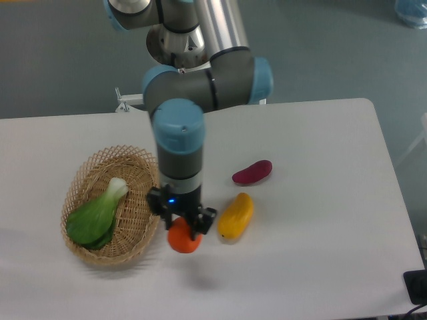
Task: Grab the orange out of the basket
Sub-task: 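Lift the orange out of the basket and carry it toward the mango, then carry the held orange past the mango toward the sweet potato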
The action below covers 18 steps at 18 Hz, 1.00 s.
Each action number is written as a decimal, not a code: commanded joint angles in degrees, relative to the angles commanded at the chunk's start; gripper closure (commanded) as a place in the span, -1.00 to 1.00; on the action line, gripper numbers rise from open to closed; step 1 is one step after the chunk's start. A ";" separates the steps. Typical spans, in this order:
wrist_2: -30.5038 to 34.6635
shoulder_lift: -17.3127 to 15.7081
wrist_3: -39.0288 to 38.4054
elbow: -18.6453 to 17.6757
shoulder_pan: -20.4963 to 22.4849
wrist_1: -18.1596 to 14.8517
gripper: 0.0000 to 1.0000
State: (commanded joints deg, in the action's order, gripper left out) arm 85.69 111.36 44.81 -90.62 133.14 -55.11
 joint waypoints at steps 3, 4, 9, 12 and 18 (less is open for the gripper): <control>0.80 0.09 3.52 0.00 3.25 0.09 0.15; 0.80 0.17 5.18 0.00 4.74 0.09 0.11; 4.04 0.97 15.21 0.26 8.18 0.00 0.09; 4.22 1.76 18.20 1.23 9.85 0.09 0.10; 6.51 4.66 25.32 4.83 12.31 -0.44 0.11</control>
State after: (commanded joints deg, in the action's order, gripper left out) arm 92.20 116.01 70.13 -85.78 145.46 -55.55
